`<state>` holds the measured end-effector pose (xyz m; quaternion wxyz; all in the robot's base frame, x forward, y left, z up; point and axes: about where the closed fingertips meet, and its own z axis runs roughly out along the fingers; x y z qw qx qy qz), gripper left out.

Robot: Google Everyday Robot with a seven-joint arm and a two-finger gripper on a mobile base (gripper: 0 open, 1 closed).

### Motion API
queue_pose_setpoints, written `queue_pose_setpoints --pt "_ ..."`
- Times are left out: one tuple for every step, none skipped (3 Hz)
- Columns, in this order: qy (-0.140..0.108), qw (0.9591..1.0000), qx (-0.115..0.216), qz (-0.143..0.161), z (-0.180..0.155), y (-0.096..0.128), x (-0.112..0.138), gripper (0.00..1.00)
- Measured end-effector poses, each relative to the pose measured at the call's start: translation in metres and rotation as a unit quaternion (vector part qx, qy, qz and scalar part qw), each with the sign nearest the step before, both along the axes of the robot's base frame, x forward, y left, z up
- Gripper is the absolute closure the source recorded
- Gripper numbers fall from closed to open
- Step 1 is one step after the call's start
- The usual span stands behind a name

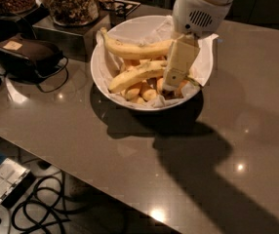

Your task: Pick banana from white bowl

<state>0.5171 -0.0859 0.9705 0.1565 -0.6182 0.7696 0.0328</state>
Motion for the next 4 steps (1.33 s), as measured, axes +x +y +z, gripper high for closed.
queue_pose_setpoints --pt "0.009 0.9999 0.002 -0.009 -0.005 0.003 0.008 0.41" --pt "0.018 0.9997 0.002 -0.014 -0.006 0.009 0.010 0.44" --pt "0.025 0.9996 0.000 -0.010 -0.009 0.017 0.012 0.41" --pt "0.033 0.9995 -0.001 -0.001 -0.012 0.024 0.013 0.38"
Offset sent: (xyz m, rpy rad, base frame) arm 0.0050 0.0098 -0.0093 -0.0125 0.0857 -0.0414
